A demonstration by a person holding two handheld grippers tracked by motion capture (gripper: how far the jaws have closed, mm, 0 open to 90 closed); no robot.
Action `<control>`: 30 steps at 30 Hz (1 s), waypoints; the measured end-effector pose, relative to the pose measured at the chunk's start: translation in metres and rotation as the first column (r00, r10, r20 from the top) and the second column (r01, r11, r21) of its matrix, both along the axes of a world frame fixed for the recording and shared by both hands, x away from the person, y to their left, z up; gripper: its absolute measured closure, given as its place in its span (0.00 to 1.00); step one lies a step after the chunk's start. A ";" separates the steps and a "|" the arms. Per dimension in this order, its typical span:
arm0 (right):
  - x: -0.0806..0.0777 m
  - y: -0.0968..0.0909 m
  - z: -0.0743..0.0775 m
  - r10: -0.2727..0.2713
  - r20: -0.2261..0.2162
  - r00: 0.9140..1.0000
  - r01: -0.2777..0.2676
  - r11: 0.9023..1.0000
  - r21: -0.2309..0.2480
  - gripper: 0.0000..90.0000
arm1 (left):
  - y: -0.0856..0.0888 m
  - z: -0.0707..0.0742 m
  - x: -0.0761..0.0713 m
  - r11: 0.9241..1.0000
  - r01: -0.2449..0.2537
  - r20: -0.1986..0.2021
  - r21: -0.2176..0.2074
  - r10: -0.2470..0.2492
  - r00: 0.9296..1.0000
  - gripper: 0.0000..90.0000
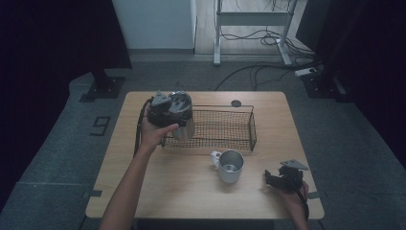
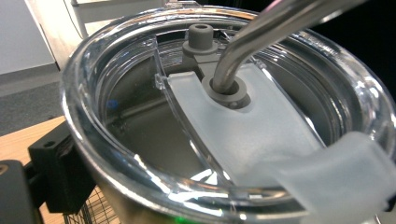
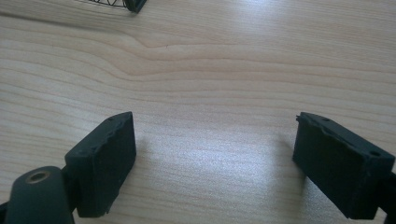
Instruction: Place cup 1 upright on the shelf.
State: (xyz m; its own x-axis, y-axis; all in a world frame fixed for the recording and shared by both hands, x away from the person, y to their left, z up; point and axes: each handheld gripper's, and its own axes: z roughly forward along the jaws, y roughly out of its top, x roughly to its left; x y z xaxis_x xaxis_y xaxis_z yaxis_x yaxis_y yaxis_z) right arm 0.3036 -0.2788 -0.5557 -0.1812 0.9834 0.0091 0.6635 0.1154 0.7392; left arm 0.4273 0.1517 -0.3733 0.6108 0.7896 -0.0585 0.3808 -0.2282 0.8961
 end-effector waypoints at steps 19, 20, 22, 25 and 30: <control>0.000 0.000 0.000 0.001 -0.001 1.000 -0.001 1.000 0.001 0.14 | -0.003 0.004 0.011 1.000 -0.006 -0.004 0.003 0.006 1.000 0.04; 0.000 0.000 0.000 0.000 -0.001 1.000 0.000 1.000 0.001 0.14 | -0.003 0.004 0.012 1.000 -0.007 0.000 0.001 0.007 1.000 0.04; 0.000 0.000 0.000 0.001 -0.001 1.000 -0.001 1.000 0.002 0.14 | -0.004 0.004 0.014 1.000 -0.004 -0.005 0.001 0.004 1.000 0.04; 0.000 0.000 0.000 0.001 -0.001 1.000 -0.001 1.000 0.002 0.14 | -0.007 0.004 0.017 1.000 -0.004 -0.006 0.007 0.004 1.000 0.04; 0.000 0.000 0.000 0.000 -0.002 1.000 0.000 1.000 0.004 0.14 | -0.009 0.004 0.021 1.000 -0.001 -0.009 0.008 0.001 1.000 0.04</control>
State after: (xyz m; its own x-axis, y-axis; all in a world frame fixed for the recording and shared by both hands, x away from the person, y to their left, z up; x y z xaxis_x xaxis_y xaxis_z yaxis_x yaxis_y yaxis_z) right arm 0.3035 -0.2789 -0.5556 -0.1809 0.9834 0.0132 0.6650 0.1124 0.7384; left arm 0.4481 0.1431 -0.3690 0.6093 0.7908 -0.0575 0.3888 -0.2348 0.8909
